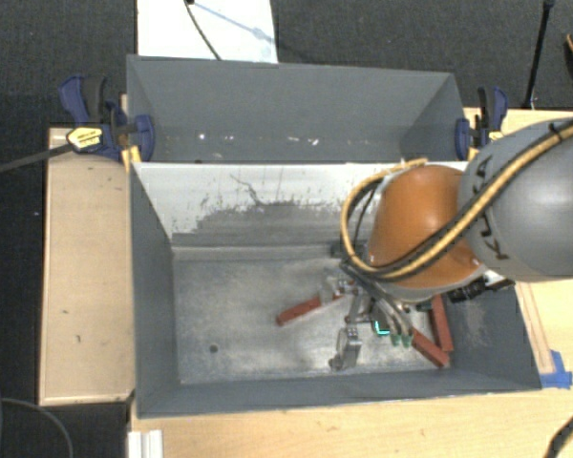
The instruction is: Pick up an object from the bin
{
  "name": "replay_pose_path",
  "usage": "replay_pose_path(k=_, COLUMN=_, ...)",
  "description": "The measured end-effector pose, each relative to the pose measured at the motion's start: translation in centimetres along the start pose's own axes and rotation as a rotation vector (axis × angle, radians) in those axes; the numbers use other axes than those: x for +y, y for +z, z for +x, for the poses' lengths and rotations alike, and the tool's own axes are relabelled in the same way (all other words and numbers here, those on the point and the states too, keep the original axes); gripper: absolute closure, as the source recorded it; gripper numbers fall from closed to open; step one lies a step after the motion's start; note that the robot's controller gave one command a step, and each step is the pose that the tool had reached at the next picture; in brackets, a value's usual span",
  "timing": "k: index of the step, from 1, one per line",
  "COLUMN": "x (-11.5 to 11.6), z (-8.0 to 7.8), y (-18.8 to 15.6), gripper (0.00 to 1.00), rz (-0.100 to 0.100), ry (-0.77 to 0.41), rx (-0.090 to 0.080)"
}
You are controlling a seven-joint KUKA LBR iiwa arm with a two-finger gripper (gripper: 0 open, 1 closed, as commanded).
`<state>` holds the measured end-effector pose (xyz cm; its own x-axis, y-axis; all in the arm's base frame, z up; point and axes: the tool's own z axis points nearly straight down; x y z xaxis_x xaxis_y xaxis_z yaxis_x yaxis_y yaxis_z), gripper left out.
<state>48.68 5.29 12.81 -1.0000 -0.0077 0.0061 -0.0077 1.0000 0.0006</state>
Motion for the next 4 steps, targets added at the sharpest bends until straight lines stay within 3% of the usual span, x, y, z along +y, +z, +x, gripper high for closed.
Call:
replay_pose_path(k=1, x=1.6, z=-7.3, y=6.0, gripper=0.00, rz=-0.001, ry=0.024, rx=-0.011)
replay_pose_path(k=2, x=1.6, z=-7.1, y=5.7, gripper=1.00, rz=-0.001, ry=0.028, rx=-0.009)
replay_pose_path(k=3, x=2.1, z=-6.8, y=-6.1, gripper=1.00, rz=-0.002, ry=0.110, rx=-0.016)
replay_pose_path(k=4, x=2.2, z=-5.7, y=-10.8, gripper=1.00, rz=-0.001, ry=0.081, rx=-0.013)
